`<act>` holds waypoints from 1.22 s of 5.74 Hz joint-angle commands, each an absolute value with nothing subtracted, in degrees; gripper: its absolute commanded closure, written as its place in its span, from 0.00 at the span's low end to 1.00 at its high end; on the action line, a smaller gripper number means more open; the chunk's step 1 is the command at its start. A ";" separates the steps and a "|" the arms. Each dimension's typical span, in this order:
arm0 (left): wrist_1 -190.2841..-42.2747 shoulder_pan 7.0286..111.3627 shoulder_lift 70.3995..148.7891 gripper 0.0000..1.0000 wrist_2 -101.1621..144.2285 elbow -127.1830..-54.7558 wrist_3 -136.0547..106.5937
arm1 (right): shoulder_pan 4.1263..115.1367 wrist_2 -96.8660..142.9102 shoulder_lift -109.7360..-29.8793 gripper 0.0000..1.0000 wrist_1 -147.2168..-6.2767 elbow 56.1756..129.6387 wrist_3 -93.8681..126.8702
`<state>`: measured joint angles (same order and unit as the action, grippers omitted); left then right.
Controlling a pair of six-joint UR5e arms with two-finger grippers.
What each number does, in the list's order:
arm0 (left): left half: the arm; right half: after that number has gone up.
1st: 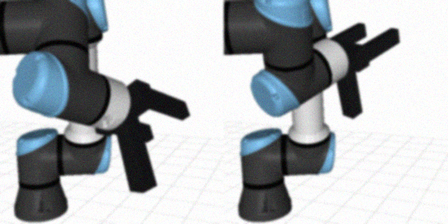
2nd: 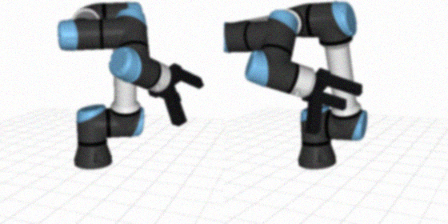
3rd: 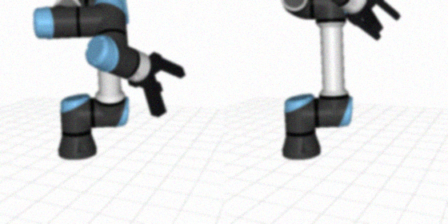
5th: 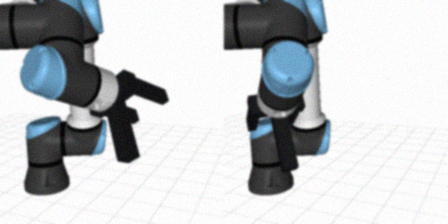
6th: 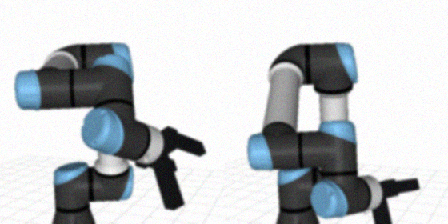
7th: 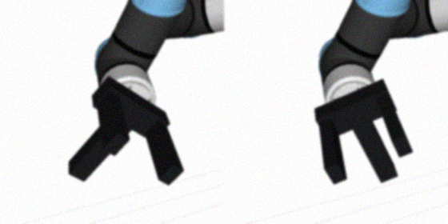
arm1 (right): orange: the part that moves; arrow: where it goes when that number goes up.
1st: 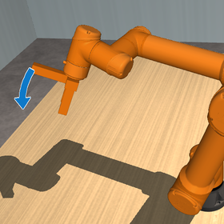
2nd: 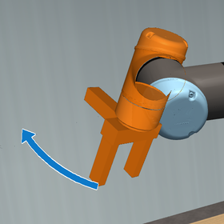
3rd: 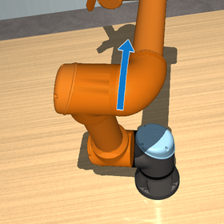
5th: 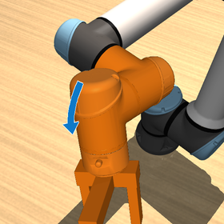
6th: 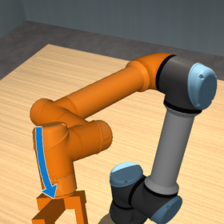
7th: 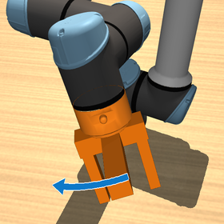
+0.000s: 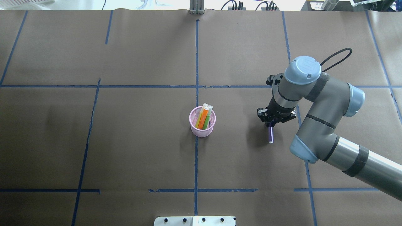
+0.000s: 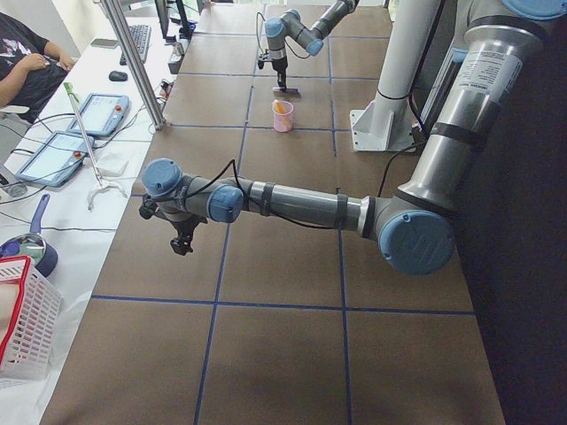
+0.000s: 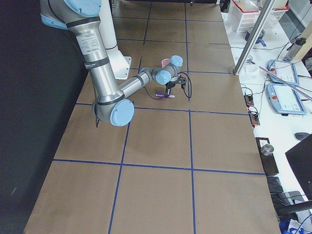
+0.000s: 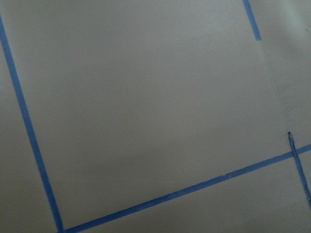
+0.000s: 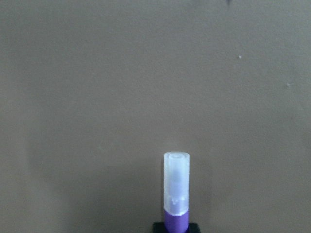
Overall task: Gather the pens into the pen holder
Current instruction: 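Lift the purple marker upright with the right gripper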
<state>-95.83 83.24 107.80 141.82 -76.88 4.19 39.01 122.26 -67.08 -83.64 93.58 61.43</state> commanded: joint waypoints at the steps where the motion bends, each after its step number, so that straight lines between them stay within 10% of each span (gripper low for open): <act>1: -96.15 84.81 104.35 0.00 141.24 -74.10 8.60 | 41.29 122.26 -66.36 1.00 -83.76 95.52 61.44; 7: -95.45 85.34 98.46 0.00 134.47 -76.44 6.42 | 35.90 102.52 -56.35 1.00 -93.16 108.99 66.51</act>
<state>-95.48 85.07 100.21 134.60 -74.84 6.65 39.08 106.54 -58.19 -91.57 108.63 64.39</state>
